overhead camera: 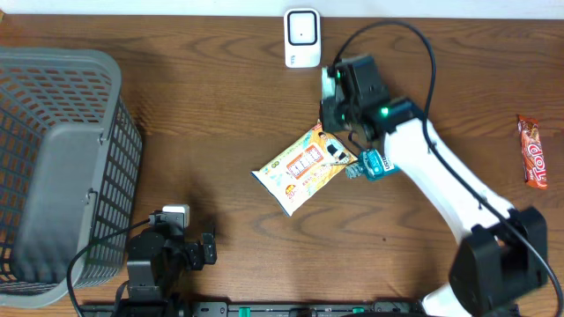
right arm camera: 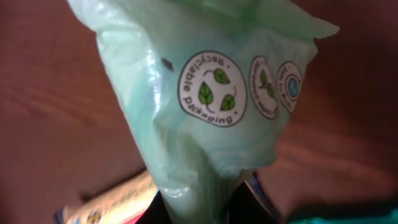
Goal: Scan the item barcode
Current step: 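Raise the green packet up under the scanner with the right gripper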
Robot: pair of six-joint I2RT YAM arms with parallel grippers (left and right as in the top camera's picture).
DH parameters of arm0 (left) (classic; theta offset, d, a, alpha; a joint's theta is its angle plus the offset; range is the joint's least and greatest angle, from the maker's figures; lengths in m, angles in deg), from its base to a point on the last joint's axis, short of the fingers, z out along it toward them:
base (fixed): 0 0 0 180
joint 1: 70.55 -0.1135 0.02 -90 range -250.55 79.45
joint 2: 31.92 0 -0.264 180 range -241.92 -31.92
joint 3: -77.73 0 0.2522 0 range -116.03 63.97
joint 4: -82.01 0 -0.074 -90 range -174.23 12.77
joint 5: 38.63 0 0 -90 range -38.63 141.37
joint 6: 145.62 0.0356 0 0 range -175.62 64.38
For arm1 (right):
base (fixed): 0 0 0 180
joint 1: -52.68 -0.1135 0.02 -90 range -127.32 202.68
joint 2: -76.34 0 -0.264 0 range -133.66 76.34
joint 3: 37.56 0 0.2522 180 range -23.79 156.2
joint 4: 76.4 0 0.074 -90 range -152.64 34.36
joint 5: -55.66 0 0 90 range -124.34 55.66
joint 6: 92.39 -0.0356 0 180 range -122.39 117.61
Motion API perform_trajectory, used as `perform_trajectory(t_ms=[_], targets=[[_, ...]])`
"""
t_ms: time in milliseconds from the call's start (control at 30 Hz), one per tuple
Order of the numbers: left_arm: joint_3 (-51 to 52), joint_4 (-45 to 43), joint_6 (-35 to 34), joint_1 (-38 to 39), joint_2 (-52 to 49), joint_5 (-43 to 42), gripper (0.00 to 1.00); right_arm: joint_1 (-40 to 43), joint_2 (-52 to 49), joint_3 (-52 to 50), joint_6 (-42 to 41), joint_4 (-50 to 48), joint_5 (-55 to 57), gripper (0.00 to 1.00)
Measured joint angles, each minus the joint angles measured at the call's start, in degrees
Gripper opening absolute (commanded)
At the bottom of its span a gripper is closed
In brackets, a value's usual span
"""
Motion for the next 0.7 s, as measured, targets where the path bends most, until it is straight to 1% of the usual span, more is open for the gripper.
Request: perform_trajectory(t_ms=[167, 433, 700], targets=[[0.00, -0.02, 0.00, 0.00, 0.00, 0.00, 0.98, 0.61, -7.13, 9.07, 2.67, 1.33, 0.81, 0.01], [0.00, -0.02, -0.02, 0.00, 0.00, 0.00, 0.98, 0.81, -18.43, 23.93, 7.91, 1.88, 7.43, 0.01], [0.00, -0.02, 0.00, 0.00, 0.00, 0.00, 0.98, 0.94, -32.63, 38.91, 12.15, 1.60, 9.31, 0.01]])
